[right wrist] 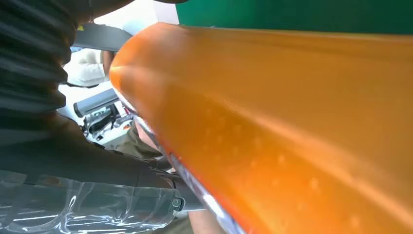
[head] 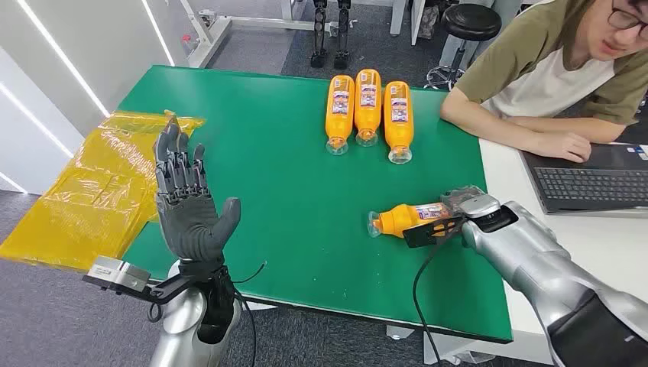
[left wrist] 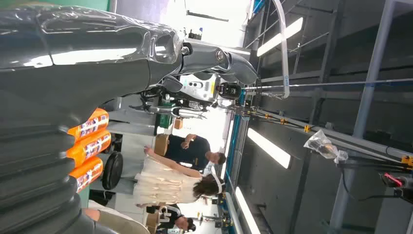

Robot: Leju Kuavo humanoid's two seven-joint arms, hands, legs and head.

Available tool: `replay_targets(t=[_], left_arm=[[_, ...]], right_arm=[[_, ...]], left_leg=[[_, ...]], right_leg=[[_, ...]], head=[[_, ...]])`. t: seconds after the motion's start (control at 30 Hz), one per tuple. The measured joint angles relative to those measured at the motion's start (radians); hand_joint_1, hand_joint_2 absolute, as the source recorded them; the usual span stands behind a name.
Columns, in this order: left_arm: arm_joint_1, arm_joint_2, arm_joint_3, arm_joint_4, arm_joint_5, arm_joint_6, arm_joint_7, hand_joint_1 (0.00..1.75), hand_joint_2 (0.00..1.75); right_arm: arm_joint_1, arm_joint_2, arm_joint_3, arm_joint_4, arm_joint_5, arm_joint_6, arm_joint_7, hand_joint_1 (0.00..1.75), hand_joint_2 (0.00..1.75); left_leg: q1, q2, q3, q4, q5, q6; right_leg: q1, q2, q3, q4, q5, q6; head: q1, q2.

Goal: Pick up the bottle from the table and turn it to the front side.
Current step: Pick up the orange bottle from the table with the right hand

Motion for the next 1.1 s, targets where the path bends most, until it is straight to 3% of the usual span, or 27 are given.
replay_targets(t=[0.13, 0.17, 0.27, 0.3, 0.33, 0.43, 0.53, 0.73, 0.93, 0.97, 1.03, 1.1], left_arm=[[-0.001, 0.000, 0.007, 0.000, 0.001, 0.002, 0.000, 0.00, 1.75], [-0.001, 0.000, 0.009, 0.001, 0.001, 0.003, 0.000, 0.00, 1.75], [-0.004, -0.001, 0.012, 0.003, 0.001, 0.006, 0.000, 0.00, 1.75], [-0.004, -0.002, 0.012, 0.004, 0.001, 0.007, 0.000, 0.00, 1.75], [-0.004, -0.002, 0.013, 0.004, 0.001, 0.008, 0.000, 0.00, 1.75], [-0.004, -0.002, 0.014, 0.005, 0.001, 0.011, 0.000, 0.00, 1.75], [-0.004, -0.002, 0.016, 0.005, -0.001, 0.017, 0.000, 0.00, 1.75], [-0.004, -0.002, 0.016, 0.005, -0.010, 0.026, 0.000, 0.00, 1.75], [-0.007, -0.002, 0.010, 0.023, -0.056, 0.057, 0.000, 0.00, 1.75], [-0.010, -0.002, 0.005, 0.035, -0.063, 0.059, 0.000, 0.00, 1.75], [-0.019, -0.002, -0.008, 0.072, -0.068, 0.051, 0.000, 0.00, 1.75], [-0.032, -0.002, -0.022, 0.118, -0.061, 0.011, 0.002, 0.00, 1.75]], right_arm=[[0.001, -0.002, 0.003, 0.016, -0.023, 0.010, -0.004, 0.00, 1.75], [0.001, -0.003, 0.003, 0.022, -0.030, 0.011, -0.004, 0.17, 1.75], [0.001, -0.003, 0.007, 0.034, -0.046, 0.009, -0.008, 1.41, 1.75], [0.001, -0.003, 0.008, 0.036, -0.049, 0.000, -0.012, 1.68, 1.75], [0.003, -0.002, 0.010, 0.039, -0.053, -0.012, -0.016, 1.74, 1.75], [0.012, -0.001, 0.012, 0.044, -0.066, -0.079, -0.018, 1.75, 1.75], [0.037, 0.009, 0.011, 0.045, -0.091, -0.204, 0.011, 1.75, 1.75], [0.129, 0.050, -0.048, 0.032, -0.206, -0.578, 0.025, 1.75, 1.75], [0.278, 0.104, -0.230, -0.082, -0.351, -0.989, -0.088, 1.75, 1.75], [0.305, 0.111, -0.266, -0.114, -0.355, -1.039, -0.110, 1.64, 1.75], [0.364, 0.127, -0.345, -0.194, -0.347, -1.109, -0.167, 1.49, 1.75], [0.431, 0.150, -0.446, -0.287, -0.333, -1.134, -0.245, 1.56, 1.75]], left_leg=[[0.000, 0.000, 0.000, 0.000, 0.000, 0.000], [0.000, 0.000, 0.000, 0.000, 0.000, 0.000], [0.000, 0.000, 0.000, 0.000, 0.000, 0.000], [0.000, 0.000, 0.001, 0.000, 0.000, 0.000], [0.000, 0.000, 0.001, 0.000, 0.000, 0.000], [0.000, 0.000, 0.001, 0.000, 0.000, 0.000], [0.000, 0.000, 0.001, 0.000, 0.000, 0.000], [0.001, 0.000, 0.001, 0.000, 0.000, 0.000], [0.001, -0.001, 0.000, -0.001, 0.000, 0.000], [0.001, -0.001, 0.000, -0.001, 0.000, 0.000], [0.001, -0.002, -0.001, -0.001, 0.000, 0.000], [0.001, -0.003, -0.002, -0.001, 0.000, 0.000]], right_leg=[[0.000, 0.000, 0.000, 0.000, 0.000, 0.000], [0.000, 0.000, 0.000, 0.000, 0.000, 0.000], [0.000, 0.000, 0.001, 0.000, 0.000, 0.000], [0.000, 0.000, 0.001, 0.000, 0.000, 0.000], [0.000, 0.000, 0.001, 0.000, 0.000, 0.000], [0.000, 0.000, 0.001, 0.000, 0.000, 0.000], [0.000, 0.000, 0.002, 0.000, 0.000, 0.000], [0.001, 0.000, 0.002, 0.000, 0.001, 0.000], [0.001, -0.001, 0.000, 0.000, 0.000, 0.000], [0.001, -0.002, 0.000, 0.000, -0.001, 0.000], [0.001, -0.003, 0.000, 0.000, -0.001, 0.000], [0.001, -0.003, 0.000, 0.000, -0.001, 0.000]], head=[[0.000, 0.000], [0.000, 0.000], [0.000, 0.000], [0.000, 0.000], [0.000, 0.000], [0.000, 0.000], [0.000, 0.000], [0.000, 0.000], [0.000, 0.000], [0.000, 0.000], [0.000, 0.000], [0.000, 0.000]])
